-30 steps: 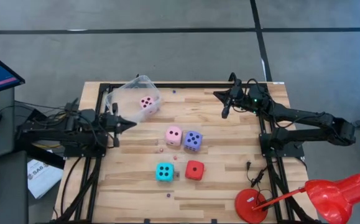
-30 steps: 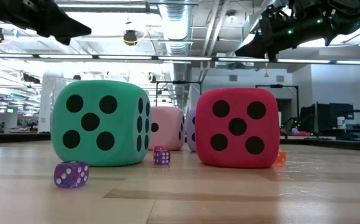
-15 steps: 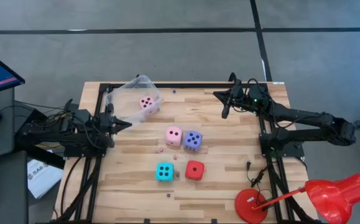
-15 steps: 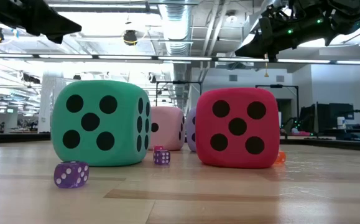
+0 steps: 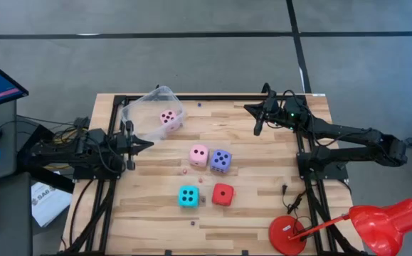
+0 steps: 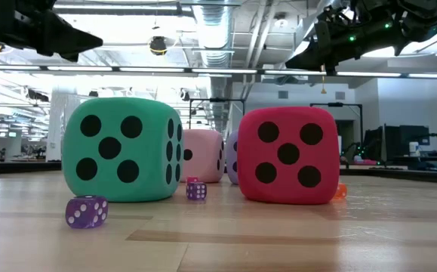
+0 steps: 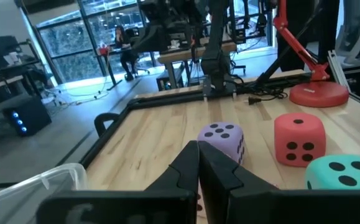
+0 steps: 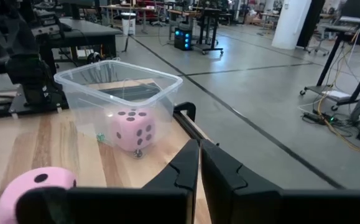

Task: Pick & Place Dice
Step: Put the small blue dice into the transparent container

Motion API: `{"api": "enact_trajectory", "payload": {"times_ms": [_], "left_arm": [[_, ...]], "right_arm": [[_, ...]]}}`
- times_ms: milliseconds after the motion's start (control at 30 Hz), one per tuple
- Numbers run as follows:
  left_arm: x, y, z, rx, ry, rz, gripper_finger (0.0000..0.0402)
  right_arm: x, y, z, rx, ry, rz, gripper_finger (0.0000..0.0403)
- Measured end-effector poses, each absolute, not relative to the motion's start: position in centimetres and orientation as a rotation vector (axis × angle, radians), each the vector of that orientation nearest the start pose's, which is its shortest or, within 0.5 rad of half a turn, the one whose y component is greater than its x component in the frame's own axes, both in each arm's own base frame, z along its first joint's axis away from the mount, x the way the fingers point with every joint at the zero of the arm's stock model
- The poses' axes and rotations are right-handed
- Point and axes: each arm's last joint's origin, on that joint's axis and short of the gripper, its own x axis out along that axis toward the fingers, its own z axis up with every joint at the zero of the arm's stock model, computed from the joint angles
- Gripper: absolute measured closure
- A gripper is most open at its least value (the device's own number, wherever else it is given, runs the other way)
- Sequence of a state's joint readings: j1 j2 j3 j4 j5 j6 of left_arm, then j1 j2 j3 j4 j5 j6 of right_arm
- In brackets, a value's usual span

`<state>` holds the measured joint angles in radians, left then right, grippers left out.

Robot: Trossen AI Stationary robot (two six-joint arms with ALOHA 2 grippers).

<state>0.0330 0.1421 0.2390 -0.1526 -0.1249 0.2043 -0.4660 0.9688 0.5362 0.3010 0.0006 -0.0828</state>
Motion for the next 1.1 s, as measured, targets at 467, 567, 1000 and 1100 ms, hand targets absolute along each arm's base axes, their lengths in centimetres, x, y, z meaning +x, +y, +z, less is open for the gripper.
{"api": "enact_trajectory", "payload": {"times_ms": [467,567,1000,1100], "left_arm": [[9.3,0.7,21.8,0.205,0.077,0.152,0.0402],[9.3,0.7,21.8,0.204,0.079,0.152,0.0402],[9.3,0.7,21.8,0.204,0.079,0.152,0.0402],[9.3,0.7,21.8,0.204,0.079,0.151,0.0402]], "right_arm": [[21.5,-8.8,28.0,-0.07,0.053,-0.389,0.0399],[23.6,-9.0,27.7,-0.063,0.089,-0.363,0.0398],[30.6,-12.1,27.5,-0.054,0.178,-0.371,0.0396],[31.8,-13.0,27.6,-0.044,0.227,-0.376,0.0397]]}}
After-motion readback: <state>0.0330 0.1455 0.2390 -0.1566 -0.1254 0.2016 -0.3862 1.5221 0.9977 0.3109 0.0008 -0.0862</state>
